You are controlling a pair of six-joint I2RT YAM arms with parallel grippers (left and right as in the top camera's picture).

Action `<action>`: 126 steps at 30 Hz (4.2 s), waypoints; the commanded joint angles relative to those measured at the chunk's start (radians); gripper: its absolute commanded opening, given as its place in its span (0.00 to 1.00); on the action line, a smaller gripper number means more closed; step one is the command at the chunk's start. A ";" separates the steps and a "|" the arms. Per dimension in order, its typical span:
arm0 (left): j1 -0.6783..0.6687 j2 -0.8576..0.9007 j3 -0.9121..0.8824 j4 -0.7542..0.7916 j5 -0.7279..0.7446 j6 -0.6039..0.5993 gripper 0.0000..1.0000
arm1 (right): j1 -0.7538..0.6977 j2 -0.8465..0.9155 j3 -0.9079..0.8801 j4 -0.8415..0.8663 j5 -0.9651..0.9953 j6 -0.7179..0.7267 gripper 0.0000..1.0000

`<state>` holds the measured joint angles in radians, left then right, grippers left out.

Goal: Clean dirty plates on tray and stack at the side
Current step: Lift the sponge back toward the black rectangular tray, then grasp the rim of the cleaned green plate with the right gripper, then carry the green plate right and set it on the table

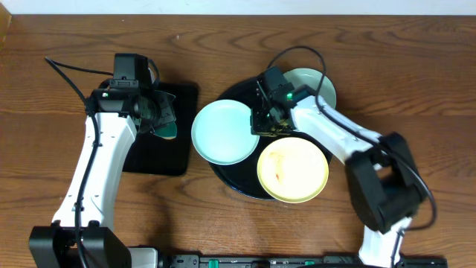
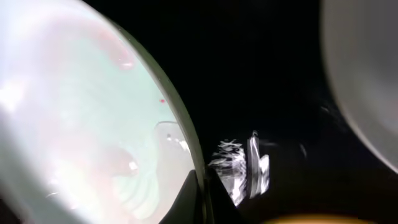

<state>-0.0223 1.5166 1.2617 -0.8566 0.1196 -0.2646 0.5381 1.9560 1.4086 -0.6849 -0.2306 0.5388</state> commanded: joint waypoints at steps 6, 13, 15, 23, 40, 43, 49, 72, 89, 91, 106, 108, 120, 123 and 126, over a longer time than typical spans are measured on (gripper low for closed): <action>0.005 -0.001 -0.001 0.005 -0.017 0.010 0.08 | 0.011 -0.211 0.005 -0.056 0.289 -0.060 0.01; 0.004 -0.001 -0.001 0.005 -0.016 0.009 0.08 | 0.088 -0.235 0.005 -0.047 0.627 -0.156 0.02; 0.004 -0.001 -0.001 0.005 -0.016 0.009 0.07 | 0.129 -0.235 0.005 -0.043 0.749 -0.155 0.01; 0.004 -0.001 -0.001 0.004 -0.016 0.009 0.08 | 0.266 -0.235 0.005 0.003 1.132 -0.181 0.01; 0.004 -0.001 -0.001 0.005 -0.016 0.009 0.07 | 0.368 -0.235 0.005 0.119 1.497 -0.320 0.01; 0.004 -0.001 -0.001 0.005 -0.016 0.009 0.08 | 0.373 -0.235 0.005 0.121 1.514 -0.320 0.01; 0.004 -0.001 -0.001 0.005 -0.016 0.009 0.07 | 0.372 -0.235 0.005 0.121 1.503 -0.316 0.01; 0.004 -0.001 -0.001 -0.001 -0.016 0.009 0.07 | -0.154 -0.240 0.003 -0.024 -0.043 -0.192 0.01; 0.004 -0.001 -0.001 -0.003 -0.016 0.009 0.07 | -0.857 -0.246 0.003 -0.191 -0.124 -0.180 0.01; 0.004 -0.001 -0.001 -0.003 -0.016 0.009 0.07 | -0.932 -0.246 0.003 -0.209 -0.080 -0.175 0.01; 0.004 -0.001 -0.001 0.000 -0.016 0.009 0.07 | -1.059 -0.245 -0.117 -0.180 0.154 -0.158 0.01; 0.004 -0.001 -0.001 0.002 -0.016 0.009 0.07 | -1.046 -0.245 -0.174 -0.132 0.154 -0.158 0.01; 0.004 -0.001 -0.001 0.001 -0.016 0.009 0.08 | -0.985 -0.245 -0.396 0.023 0.181 -0.150 0.01; 0.004 -0.001 -0.001 0.002 -0.016 0.009 0.07 | -0.985 -0.245 -0.380 0.013 0.164 -0.150 0.15; 0.004 -0.001 -0.001 0.002 -0.016 0.009 0.07 | -0.985 -0.246 -0.329 -0.046 0.101 -0.185 0.25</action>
<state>-0.0223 1.5166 1.2617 -0.8566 0.1192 -0.2646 -0.4538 1.7332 1.0275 -0.7128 -0.0845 0.3767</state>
